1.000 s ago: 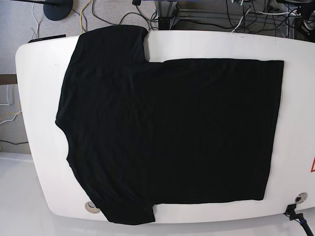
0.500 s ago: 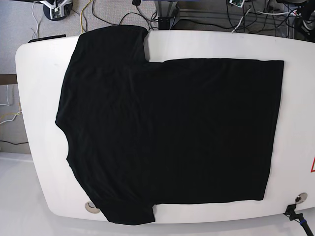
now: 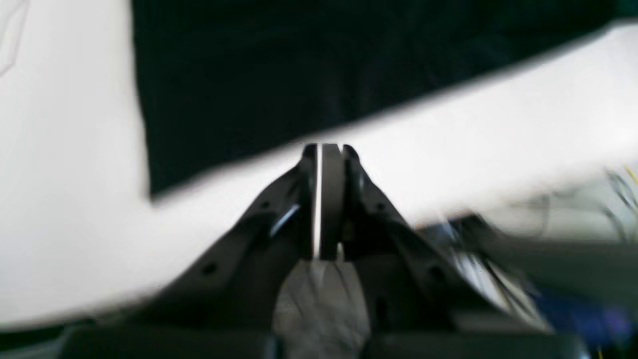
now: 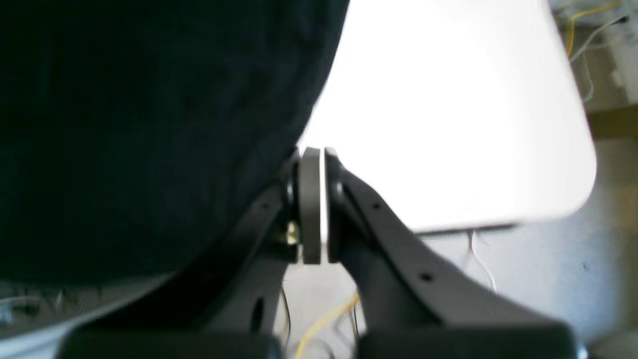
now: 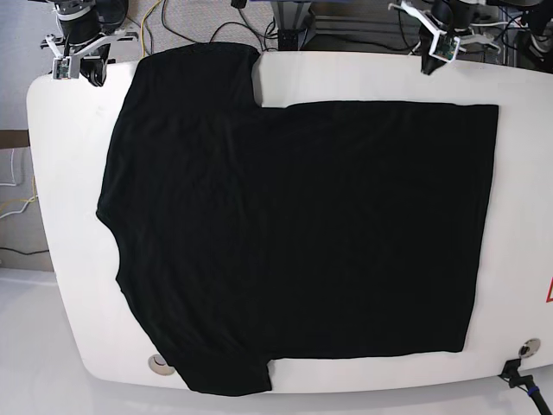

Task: Fold the T-shirt properly
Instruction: 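Grasp the black shirt's shoulder edges with left and right grippers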

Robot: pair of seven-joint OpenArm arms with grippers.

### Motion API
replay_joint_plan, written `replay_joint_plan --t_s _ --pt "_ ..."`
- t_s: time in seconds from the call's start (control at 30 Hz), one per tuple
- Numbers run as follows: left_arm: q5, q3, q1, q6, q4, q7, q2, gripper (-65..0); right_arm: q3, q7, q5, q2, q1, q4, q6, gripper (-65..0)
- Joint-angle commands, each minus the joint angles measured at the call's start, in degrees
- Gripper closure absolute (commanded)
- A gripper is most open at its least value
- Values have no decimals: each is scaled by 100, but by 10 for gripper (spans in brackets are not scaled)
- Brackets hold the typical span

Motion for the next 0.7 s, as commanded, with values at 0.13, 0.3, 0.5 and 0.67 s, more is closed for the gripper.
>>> replay_joint_plan --t_s 0.13,0.3,0.5,0.67 --pt "48 -102 -178 -9 115 -16 -90 -34 177 -383 317 17 275 53 -16 -114" --pt "56 -208 -340 -75 102 -110 -111 -166 311 -899 922 -25 630 -72 203 -190" --pt "-109 -413 -523 -190 80 80 -130 -236 803 -1985 1780 -349 1197 -614 669 -201" --pt "-136 -426 -589 -213 63 228 -129 -259 1106 -2630 1912 -633 1523 -993 975 -202"
